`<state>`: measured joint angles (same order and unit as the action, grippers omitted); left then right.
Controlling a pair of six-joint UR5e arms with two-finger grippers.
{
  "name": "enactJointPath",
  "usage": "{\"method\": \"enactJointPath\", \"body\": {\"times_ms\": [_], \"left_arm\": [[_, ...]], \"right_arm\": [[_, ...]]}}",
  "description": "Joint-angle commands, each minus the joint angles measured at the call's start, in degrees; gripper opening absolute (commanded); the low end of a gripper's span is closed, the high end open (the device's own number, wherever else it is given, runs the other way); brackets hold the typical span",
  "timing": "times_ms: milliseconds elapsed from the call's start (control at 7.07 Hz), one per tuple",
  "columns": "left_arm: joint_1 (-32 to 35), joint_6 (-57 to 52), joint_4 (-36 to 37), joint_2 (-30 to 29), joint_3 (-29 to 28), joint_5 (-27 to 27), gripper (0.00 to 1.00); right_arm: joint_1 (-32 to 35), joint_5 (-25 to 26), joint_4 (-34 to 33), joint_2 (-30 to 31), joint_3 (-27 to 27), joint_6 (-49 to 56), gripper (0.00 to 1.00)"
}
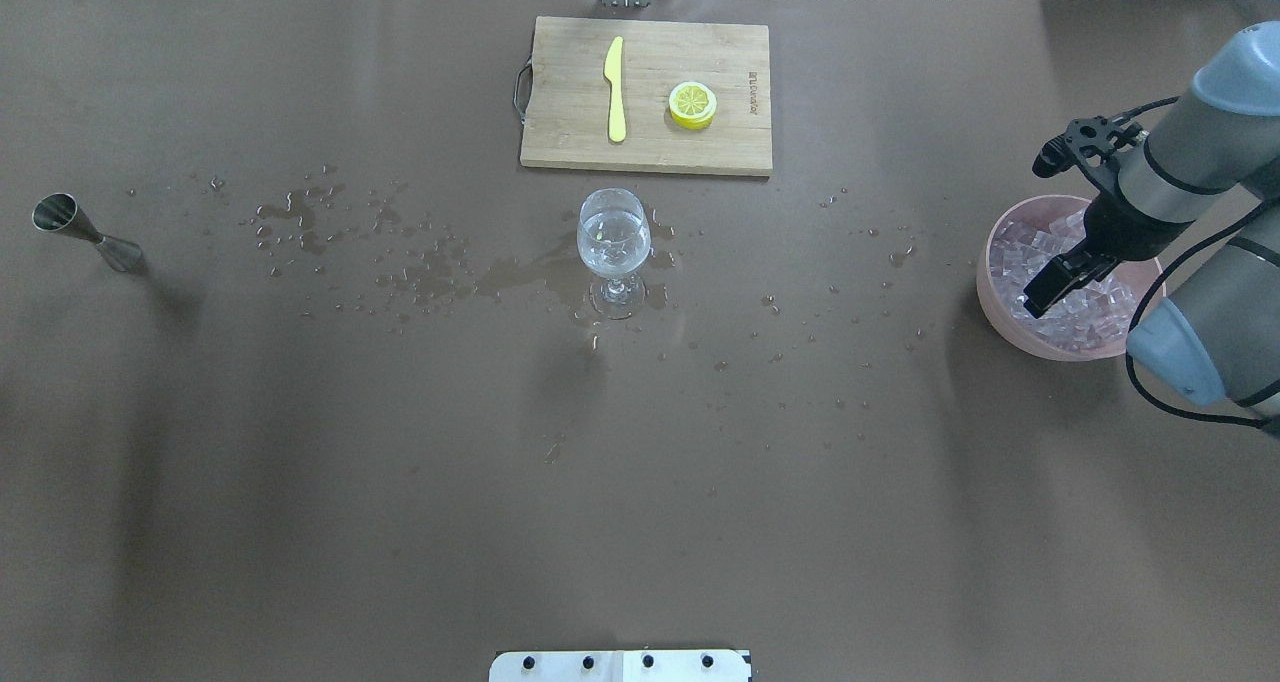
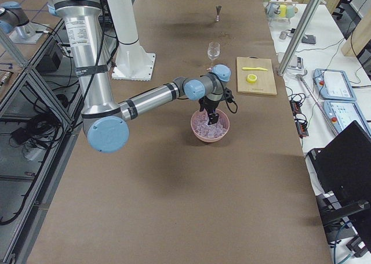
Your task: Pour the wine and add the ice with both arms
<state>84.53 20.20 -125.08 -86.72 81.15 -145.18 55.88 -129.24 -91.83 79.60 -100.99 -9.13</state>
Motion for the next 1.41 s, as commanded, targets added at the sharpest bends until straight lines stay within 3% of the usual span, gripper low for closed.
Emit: {"method": "enactJointPath", "body": {"times_ms": [0, 283, 424, 566, 707, 849, 1273], "left_arm": [[0.02, 0.01, 0.01, 0.14, -0.03, -0.02, 0.98], [0.02, 0.01, -0.08, -0.03, -0.03, 0.07, 0.98], [0.02, 0.01, -0.08, -0.03, -0.03, 0.07, 0.98], [0.02, 0.01, -0.08, -0.12, -0.03, 0.07, 0.98], [0.02, -0.08, -0.25, 0.14, -0.03, 0.07, 0.98], [0.02, -0.25, -0.25, 0.41, -0.03, -0.01, 0.98], [0.02, 0.1, -0.25, 0.06, -0.03, -0.02, 0.98]], "right_arm": [[-0.68, 2.74, 0.07, -0.84, 0.71, 0.34, 0.98], [-0.69, 4.08, 0.07, -1.64, 2.37, 0.51, 0.93], [-0.6, 4.17, 0.07, -1.64, 2.46, 0.51, 0.8], [-0.6, 4.0, -0.02, -1.47, 2.64, 0.51, 0.55], [-0.51, 3.82, -0.02, -1.2, 2.55, 0.86, 0.14], [-0.42, 3.73, -0.02, -1.2, 2.55, 1.82, 0.0], [3.16, 0.85, -0.63, -2.86, 2.47, 2.36, 0.0]]}}
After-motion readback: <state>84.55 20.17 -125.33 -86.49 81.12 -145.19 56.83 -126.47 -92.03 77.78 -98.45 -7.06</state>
